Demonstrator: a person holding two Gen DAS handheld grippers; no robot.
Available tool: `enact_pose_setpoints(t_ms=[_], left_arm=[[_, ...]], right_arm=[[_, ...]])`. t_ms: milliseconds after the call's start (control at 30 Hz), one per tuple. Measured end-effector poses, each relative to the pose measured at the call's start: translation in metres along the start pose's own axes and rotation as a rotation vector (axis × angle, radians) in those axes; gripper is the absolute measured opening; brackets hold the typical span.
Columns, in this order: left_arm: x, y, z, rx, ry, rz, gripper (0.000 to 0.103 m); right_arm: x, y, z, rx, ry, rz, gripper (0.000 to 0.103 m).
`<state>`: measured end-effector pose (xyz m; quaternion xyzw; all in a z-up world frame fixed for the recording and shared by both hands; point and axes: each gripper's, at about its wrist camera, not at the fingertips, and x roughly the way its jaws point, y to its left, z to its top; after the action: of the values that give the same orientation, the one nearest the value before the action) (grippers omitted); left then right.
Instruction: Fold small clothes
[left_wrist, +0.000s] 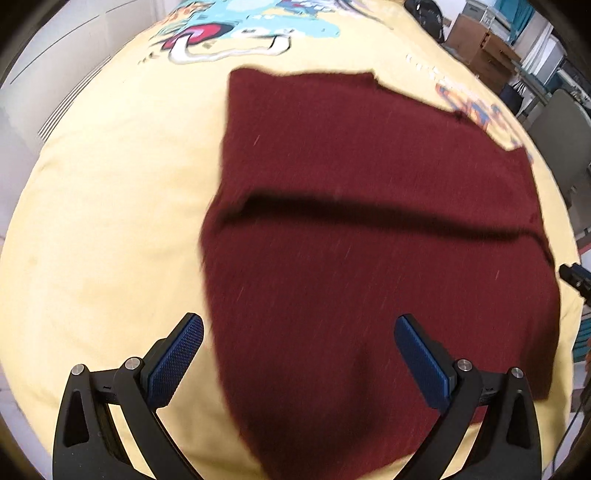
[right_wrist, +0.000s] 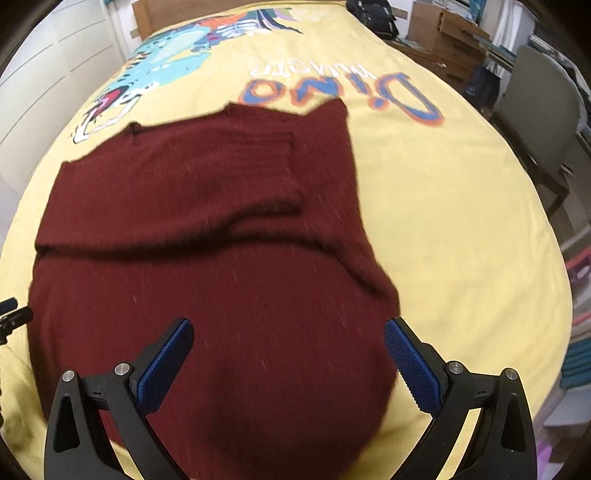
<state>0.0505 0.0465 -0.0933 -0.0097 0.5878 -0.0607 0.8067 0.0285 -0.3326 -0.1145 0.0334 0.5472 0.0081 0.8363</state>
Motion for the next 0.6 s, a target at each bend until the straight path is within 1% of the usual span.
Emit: enact_pose_setpoints(t_ms=[133,300,367,467,600], left_arm=[[-0.002,0.005,-0.029,-0.001,0.031,0.029,0.102],[0.001,0.010,-0.052,-0.048,0.065,0.020,0.102],[0.003,0.008,-0.061,-0.055,0.082,0.018,0.102],[0.007,0.003,-0.071,-0.038,0.102,0.022,0.102],[0.013,-0.001,-0.085,-0.027,0.130,0.025,0.102]], right_arm=[[0.000,-0.009,-0.029,0.018,0.045,-0.020,0.103],[0.002,-0.013,-0.060,0.023,0.088,-0.038,0.103],[0.003,-0.014,-0.069,0.036,0.107,-0.030,0.103],[0.005,-0.016,-0.082,0.052,0.138,-0.012,0.103],[0.008,-0.017,-0.089,0.055,0.167,-0.004,0.103]])
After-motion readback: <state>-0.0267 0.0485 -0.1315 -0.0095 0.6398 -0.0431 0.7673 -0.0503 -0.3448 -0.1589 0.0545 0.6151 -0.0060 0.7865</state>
